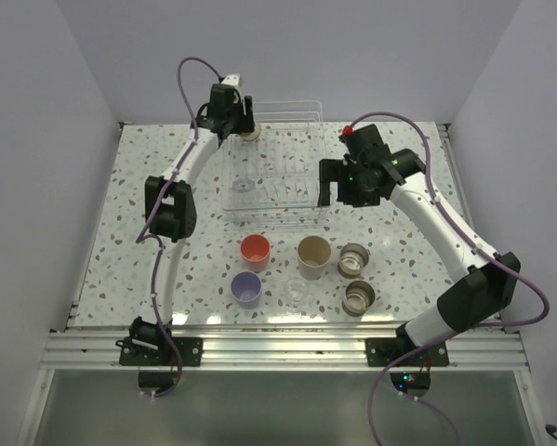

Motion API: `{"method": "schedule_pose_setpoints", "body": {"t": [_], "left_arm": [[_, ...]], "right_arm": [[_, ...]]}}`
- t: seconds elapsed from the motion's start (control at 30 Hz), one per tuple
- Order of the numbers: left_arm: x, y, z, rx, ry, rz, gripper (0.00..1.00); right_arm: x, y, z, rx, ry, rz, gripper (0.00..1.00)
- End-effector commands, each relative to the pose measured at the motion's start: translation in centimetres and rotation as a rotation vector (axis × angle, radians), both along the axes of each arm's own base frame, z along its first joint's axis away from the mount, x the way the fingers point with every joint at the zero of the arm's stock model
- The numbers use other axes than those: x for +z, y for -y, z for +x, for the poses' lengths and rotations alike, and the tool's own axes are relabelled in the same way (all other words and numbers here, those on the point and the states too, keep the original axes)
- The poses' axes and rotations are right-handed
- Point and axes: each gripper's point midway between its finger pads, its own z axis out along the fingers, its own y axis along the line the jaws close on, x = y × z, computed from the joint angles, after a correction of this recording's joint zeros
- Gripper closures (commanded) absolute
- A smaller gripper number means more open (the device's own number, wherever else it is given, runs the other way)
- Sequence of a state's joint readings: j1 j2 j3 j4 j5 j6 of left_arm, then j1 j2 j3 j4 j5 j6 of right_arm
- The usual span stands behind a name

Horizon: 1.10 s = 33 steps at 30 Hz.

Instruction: Load the cups into the dish rack

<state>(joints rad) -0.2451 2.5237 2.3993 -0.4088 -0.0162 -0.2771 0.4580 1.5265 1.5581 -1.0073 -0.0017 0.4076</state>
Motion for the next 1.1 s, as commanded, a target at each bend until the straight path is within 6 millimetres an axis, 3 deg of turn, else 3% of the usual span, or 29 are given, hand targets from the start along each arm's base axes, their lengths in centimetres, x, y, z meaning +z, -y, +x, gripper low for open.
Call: {"method": "schedule_pose_setpoints", "body": {"t": [0.0, 0.13, 0.2, 0.53, 0.63, 0.67, 0.7, 0.83, 0.93, 0.97, 1.03, 1.07], "left_arm": [[3.7, -1.6, 1.2, 0.040, 0.103, 0.048, 0.83], [3.7, -1.7, 0.1, 0.032, 0.078, 0.085, 0.94], [4.3, -1.6, -0.6, 0.027, 0.074, 0.097, 1.00], [2.4, 0.1, -3.3, -0.020, -0.022, 0.127, 1.00], [0.5, 0.6, -4.7, -0.037, -0.099, 0.138, 1.00], [0.5, 0.6, -5.1, -0.040, -0.106, 0.141, 1.00], [-0.7, 0.6, -5.9, -0.045, -0.137, 0.152, 1.00], [-0.9, 0.1, -6.5, -0.031, -0.160, 0.170, 0.98], [-1.5, 0.0, -6.9, -0.031, -0.185, 0.172, 0.62], [-1.6, 0.0, -7.0, -0.031, -0.188, 0.171, 0.35], [-1.7, 0.2, -6.9, -0.038, -0.189, 0.167, 0.19], [-1.8, 0.2, -6.8, -0.036, -0.188, 0.164, 0.06]], "right_arm": [[2.8, -0.1, 1.0, 0.031, 0.116, 0.032, 0.02], [3.0, 0.6, 0.6, 0.046, 0.165, 0.032, 0.02], [2.2, 1.1, 0.3, 0.045, 0.161, 0.022, 0.02], [2.4, 2.9, -0.8, 0.062, 0.203, -0.001, 0.02], [2.2, 3.1, -1.5, 0.064, 0.205, 0.000, 0.02], [1.8, 3.3, -1.8, 0.059, 0.197, -0.002, 0.02], [2.0, 3.4, -2.1, 0.054, 0.204, 0.004, 0.02], [1.6, 3.7, -2.8, 0.039, 0.200, 0.014, 0.02], [1.5, 3.8, -3.1, 0.030, 0.197, 0.020, 0.02], [1.4, 3.8, -3.2, 0.029, 0.197, 0.021, 0.02], [1.3, 3.8, -3.2, 0.025, 0.193, 0.022, 0.02], [1.2, 3.8, -3.3, 0.026, 0.190, 0.021, 0.02]]}}
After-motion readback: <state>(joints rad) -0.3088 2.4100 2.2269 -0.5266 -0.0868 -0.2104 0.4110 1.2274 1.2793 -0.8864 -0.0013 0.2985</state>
